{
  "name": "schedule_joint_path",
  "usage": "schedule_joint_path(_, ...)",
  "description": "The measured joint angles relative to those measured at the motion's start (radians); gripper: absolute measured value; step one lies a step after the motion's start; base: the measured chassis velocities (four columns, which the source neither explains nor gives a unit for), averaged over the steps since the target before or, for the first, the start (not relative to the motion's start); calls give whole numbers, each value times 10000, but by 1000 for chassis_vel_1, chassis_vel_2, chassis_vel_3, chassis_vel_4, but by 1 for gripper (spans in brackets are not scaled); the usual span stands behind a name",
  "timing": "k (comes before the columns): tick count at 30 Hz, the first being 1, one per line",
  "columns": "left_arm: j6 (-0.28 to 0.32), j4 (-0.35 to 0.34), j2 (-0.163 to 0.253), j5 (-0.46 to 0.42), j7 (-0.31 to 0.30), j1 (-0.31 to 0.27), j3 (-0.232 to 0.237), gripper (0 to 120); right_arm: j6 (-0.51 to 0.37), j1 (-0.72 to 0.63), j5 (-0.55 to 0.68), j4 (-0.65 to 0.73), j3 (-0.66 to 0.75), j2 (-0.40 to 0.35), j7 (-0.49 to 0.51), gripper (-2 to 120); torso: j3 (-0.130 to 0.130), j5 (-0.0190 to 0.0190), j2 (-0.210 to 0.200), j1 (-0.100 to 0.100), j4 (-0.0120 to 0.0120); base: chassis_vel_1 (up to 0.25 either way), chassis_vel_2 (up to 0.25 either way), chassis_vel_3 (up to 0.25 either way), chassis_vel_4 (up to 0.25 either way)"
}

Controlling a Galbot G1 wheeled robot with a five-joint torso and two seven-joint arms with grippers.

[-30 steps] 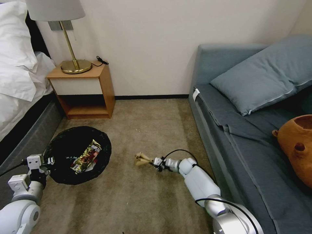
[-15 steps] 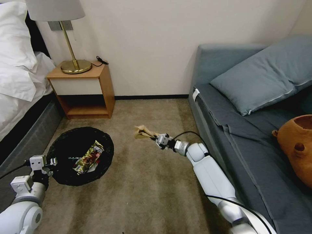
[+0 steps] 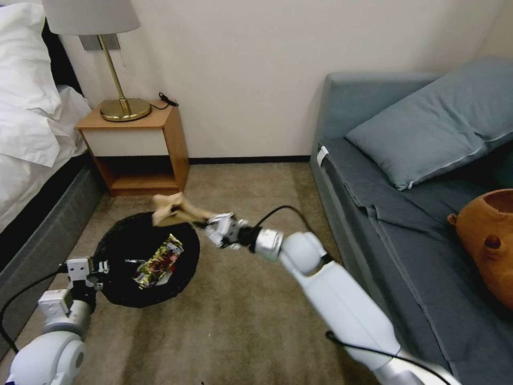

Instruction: Pick up the trash bin, then pick up the garbage on the floor and place it into the trash bin.

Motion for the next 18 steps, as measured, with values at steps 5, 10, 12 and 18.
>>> schedule_joint_path(5,75,-131,-31,21,-67,5,113,3,540,178,-145,-1475,-316,568,26,0,0,0,0,0,0,0,0,0,0)
schedule_joint_path(10,69,-109,-48,20,-51,63,47,3,618,265,-205,-2023,-394,673,364,0,0,0,0,0,0,0,0,0,0)
schedule_joint_path(12,58,-32,-88,19,-21,80,26,3,748,374,-544,-2707,-437,838,841,0,0,0,0,0,0,0,0,0,0)
schedule_joint_path(18,54,26,-114,62,-8,42,61,3,1015,317,-1109,-3249,-422,1075,1065,17,0,0,0,0,0,0,0,0,0)
